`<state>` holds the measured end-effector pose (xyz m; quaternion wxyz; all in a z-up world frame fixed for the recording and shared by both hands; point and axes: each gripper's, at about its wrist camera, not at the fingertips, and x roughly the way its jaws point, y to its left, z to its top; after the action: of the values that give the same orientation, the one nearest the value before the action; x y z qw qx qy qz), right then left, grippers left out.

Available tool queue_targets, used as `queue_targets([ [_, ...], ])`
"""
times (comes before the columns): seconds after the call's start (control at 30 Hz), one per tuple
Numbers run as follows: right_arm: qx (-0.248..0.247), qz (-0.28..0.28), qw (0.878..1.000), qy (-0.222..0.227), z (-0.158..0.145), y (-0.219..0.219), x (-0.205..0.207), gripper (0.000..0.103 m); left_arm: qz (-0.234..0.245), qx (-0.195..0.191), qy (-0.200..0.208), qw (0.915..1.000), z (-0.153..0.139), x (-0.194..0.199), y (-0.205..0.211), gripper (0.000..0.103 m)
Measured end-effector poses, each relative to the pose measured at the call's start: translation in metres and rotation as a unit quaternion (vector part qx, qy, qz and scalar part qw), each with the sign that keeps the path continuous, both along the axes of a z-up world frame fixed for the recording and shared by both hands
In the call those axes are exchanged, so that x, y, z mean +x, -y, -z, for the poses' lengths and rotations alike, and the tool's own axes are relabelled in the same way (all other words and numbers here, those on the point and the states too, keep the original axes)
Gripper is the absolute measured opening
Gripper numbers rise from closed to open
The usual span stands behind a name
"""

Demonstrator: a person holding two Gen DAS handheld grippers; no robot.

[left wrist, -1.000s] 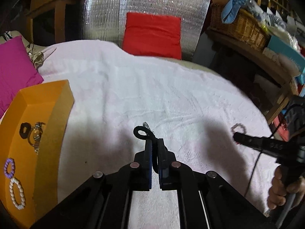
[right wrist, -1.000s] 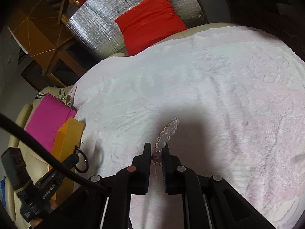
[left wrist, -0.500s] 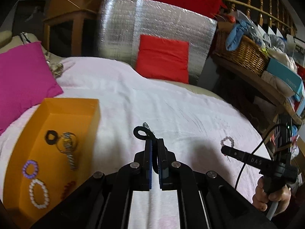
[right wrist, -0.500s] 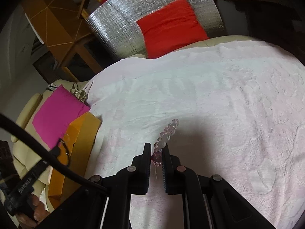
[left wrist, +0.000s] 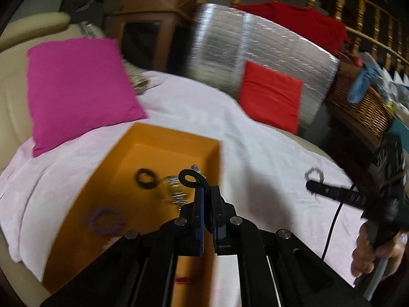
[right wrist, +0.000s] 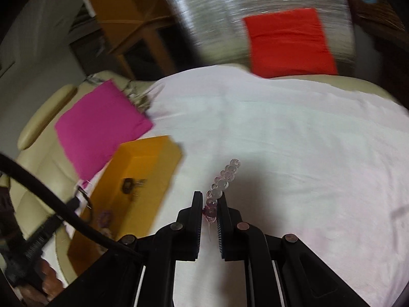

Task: Organize jewelry
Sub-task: 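Carry the pink bracelet with the right tool while the left tool carries the hair tie to the box, then open the right tool over the box while the left tool releases the hair tie into it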

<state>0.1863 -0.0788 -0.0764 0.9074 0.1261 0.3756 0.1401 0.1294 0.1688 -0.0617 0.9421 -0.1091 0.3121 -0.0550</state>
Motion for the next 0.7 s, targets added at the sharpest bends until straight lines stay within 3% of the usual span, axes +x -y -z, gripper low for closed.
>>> queue_targets([
  [0.33,0.013,-0.071,0.996,-0.049,-0.008,-0.115,0.077,0.012,-0.031,-0.007,-0.052,0.9982,0.028,0.016,-0.044,0.005],
  [0.7,-0.007,-0.086,0.991,-0.1,0.024,-0.179,0.131,0.012,-0.042,0.02,-0.072,0.9963,0.04,0.029,-0.048,0.005],
])
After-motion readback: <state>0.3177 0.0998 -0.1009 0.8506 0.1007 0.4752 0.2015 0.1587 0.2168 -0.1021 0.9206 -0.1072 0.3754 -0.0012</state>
